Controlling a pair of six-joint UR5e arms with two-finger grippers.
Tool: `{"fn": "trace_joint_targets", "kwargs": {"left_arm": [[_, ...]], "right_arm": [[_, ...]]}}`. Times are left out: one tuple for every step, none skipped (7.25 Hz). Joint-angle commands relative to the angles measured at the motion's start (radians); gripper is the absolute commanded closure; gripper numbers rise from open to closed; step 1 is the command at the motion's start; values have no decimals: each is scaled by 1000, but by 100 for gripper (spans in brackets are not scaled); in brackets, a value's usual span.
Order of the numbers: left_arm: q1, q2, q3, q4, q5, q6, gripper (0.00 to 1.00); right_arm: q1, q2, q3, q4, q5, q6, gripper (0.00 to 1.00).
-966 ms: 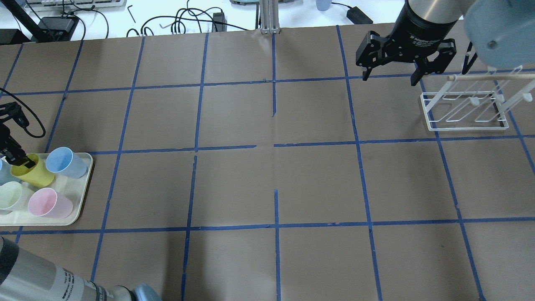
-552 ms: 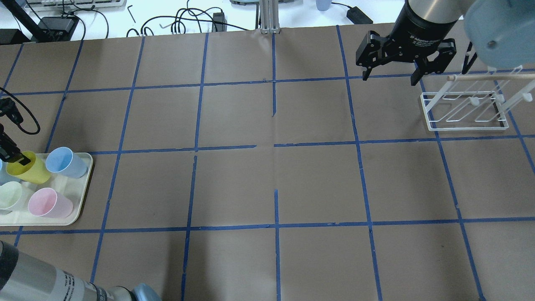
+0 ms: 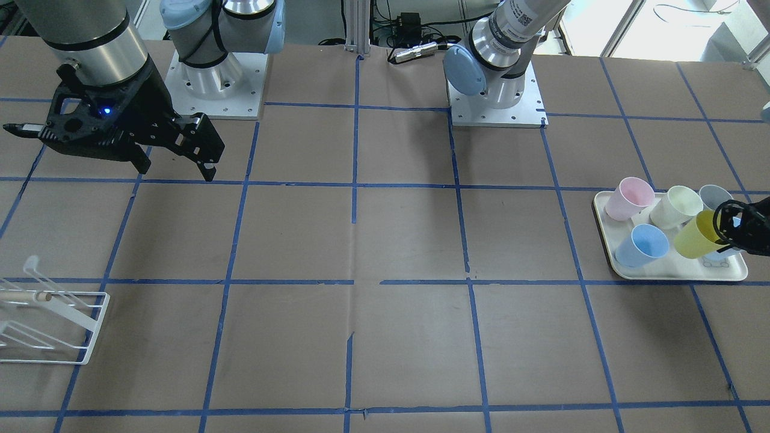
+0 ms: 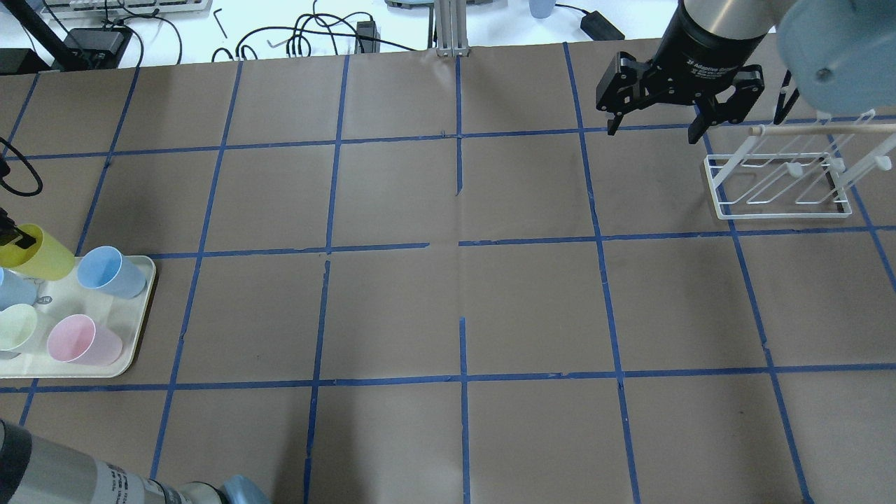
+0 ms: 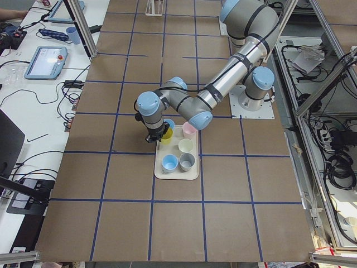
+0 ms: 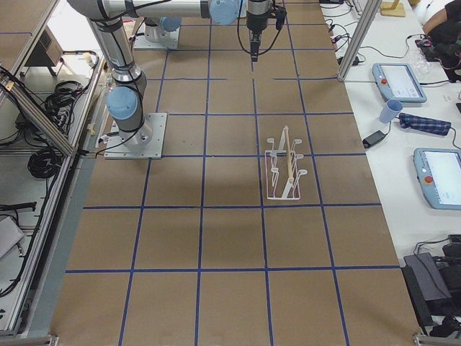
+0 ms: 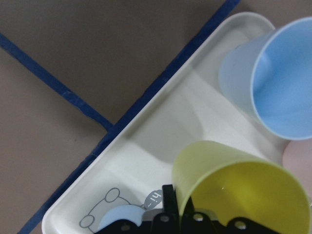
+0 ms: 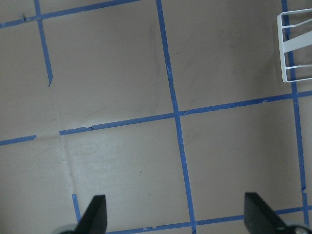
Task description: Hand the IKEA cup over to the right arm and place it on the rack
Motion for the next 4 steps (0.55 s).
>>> {"fn": "trace_joint_targets", "kwargs": {"left_arm": [[-38, 37, 140, -225, -171, -4, 100], [-65, 46, 176, -327, -239, -27, 100], [-97, 66, 176, -382, -311, -72, 100], [-140, 89, 175, -462, -412, -175, 100]], "right_arm": [[0, 0, 0, 0, 1, 0, 0], [0, 1, 1, 0, 0, 0, 0], [-2, 1, 1, 0, 0, -2, 0], [-6, 4, 0, 2, 1, -3, 0]]}}
